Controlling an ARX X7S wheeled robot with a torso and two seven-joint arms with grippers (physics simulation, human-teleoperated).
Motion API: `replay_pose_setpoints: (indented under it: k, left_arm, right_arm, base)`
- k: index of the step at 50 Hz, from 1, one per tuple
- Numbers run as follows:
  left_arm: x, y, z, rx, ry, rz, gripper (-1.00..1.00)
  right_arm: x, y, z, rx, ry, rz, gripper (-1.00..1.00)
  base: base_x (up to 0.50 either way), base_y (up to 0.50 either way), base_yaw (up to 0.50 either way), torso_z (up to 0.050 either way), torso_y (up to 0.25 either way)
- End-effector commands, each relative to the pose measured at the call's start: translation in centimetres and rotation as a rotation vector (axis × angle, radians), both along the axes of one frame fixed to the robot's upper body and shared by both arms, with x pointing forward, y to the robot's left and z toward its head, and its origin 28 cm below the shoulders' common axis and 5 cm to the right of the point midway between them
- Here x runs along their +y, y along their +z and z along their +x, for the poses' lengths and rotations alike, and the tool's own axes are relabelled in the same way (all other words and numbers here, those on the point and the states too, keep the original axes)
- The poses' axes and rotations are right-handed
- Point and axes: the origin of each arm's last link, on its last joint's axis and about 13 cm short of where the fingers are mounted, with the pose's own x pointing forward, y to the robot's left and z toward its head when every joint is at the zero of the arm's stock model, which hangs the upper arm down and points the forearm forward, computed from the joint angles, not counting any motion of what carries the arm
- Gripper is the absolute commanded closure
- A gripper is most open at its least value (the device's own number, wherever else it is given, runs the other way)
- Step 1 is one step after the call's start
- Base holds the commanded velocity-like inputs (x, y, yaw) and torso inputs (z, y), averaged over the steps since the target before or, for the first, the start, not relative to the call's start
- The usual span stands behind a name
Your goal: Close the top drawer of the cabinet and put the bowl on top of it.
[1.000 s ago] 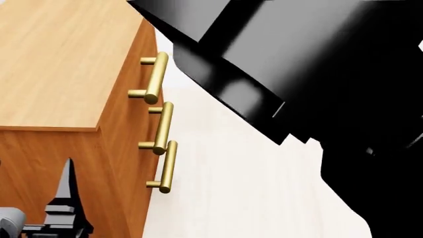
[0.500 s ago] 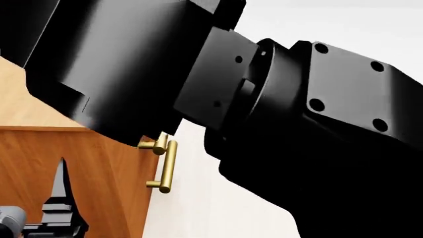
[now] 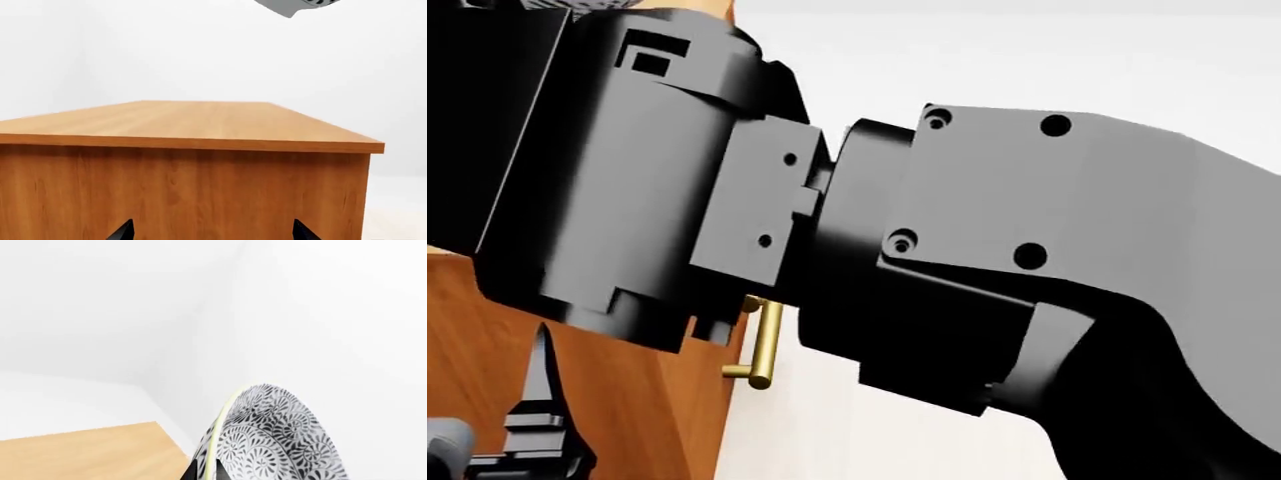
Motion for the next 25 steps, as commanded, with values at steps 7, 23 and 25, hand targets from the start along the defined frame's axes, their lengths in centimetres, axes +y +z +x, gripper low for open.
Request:
replay_pose_setpoints:
  k: [7, 23, 25]
  left_arm:
    - [0.2, -0.7, 0.5, 0.015, 0.012, -0.003, -1.00]
    - [0.3, -0.8, 0.4, 0.012, 0.012, -0.005, -1.00]
    - [0.4, -0.8, 0.4, 0.012, 0.012, -0.009, -1.00]
  right_arm:
    - [-0.3, -2.6, 1.5, 0.007, 0.004, -0.038, 1.00]
    - [-0.4, -5.8, 2.3, 0.056, 0.007, -0.078, 1.00]
    - [-0.4, -5.9, 2.2, 0.056, 0.009, -0.082, 1.00]
  base:
    - [0.00, 0.00, 0.00, 0.000, 0.000]
    - [0.00, 0.00, 0.00, 0.000, 0.001]
    - [0.00, 0.00, 0.00, 0.000, 0.000]
